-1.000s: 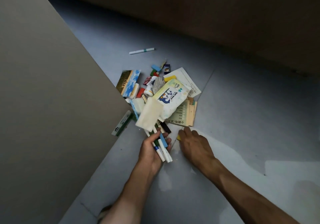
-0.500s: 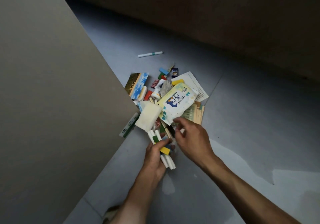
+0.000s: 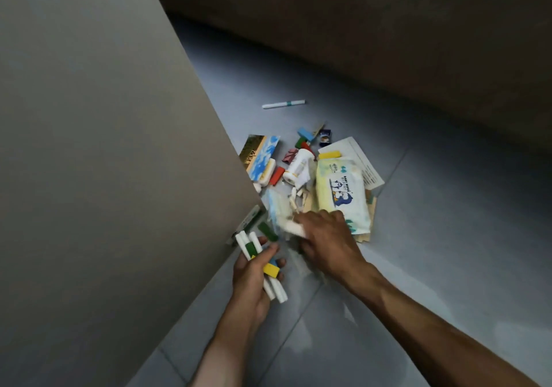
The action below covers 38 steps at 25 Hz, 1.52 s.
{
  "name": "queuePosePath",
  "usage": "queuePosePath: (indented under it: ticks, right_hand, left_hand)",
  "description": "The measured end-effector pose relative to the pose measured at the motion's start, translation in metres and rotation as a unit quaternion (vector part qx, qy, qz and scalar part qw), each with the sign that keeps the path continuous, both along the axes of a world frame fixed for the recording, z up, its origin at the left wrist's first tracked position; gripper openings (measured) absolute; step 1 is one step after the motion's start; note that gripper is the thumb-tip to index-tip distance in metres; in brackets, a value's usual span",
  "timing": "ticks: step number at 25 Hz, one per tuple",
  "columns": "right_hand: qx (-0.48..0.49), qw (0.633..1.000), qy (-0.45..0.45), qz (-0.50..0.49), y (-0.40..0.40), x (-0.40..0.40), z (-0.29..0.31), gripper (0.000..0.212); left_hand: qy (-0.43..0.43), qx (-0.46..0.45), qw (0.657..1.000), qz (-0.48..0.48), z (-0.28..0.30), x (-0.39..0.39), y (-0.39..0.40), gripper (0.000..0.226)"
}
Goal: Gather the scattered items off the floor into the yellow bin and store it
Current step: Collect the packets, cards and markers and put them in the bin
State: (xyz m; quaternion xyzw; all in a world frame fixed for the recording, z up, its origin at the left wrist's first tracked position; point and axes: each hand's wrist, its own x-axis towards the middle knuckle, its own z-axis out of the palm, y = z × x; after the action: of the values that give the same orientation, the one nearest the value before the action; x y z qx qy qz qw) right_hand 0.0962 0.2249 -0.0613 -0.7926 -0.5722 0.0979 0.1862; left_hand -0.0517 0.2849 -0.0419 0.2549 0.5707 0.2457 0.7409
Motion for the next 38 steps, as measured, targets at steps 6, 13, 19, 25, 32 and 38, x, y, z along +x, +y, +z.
queuePosePath:
  ticks: [6, 13, 19, 25, 32, 38]
  right_hand:
    - [0.128, 0.810, 0.440, -0.365, -0.035, 0.062, 0.009, 0.034]
    - [0.073, 0.720, 0.561, -0.402, -0.044, 0.081, 0.006, 0.037]
    - [0.144, 0.589, 0.668, -0.430, -0.098, 0.069, -0.001, 0.036]
    - [0.261, 0.524, 0.669, -0.458, -0.162, 0.065, 0.030, 0.043]
    - [0.502, 0.505, 0.471, -0.520, -0.333, 0.057, 0.146, 0.062]
    - [0.572, 0.464, 0.247, -0.629, -0.471, 0.010, 0.213, 0.075]
  left_hand:
    - [0.068, 0.106, 0.983, -0.136, 0.011, 0.085, 0.003, 0.022]
    - [0.140, 0.086, 0.957, -0.241, 0.011, 0.126, 0.014, 0.021]
    - [0.125, 0.031, 0.930, -0.343, 0.009, 0.123, -0.019, 0.010]
    - [0.053, 0.091, 0.907, -0.407, 0.055, 0.150, -0.079, 0.012]
    - [-0.158, 0.177, 0.747, -0.621, 0.138, 0.212, -0.229, 0.021]
    - [-0.288, 0.197, 0.575, -0.740, 0.194, 0.234, -0.387, 0.032]
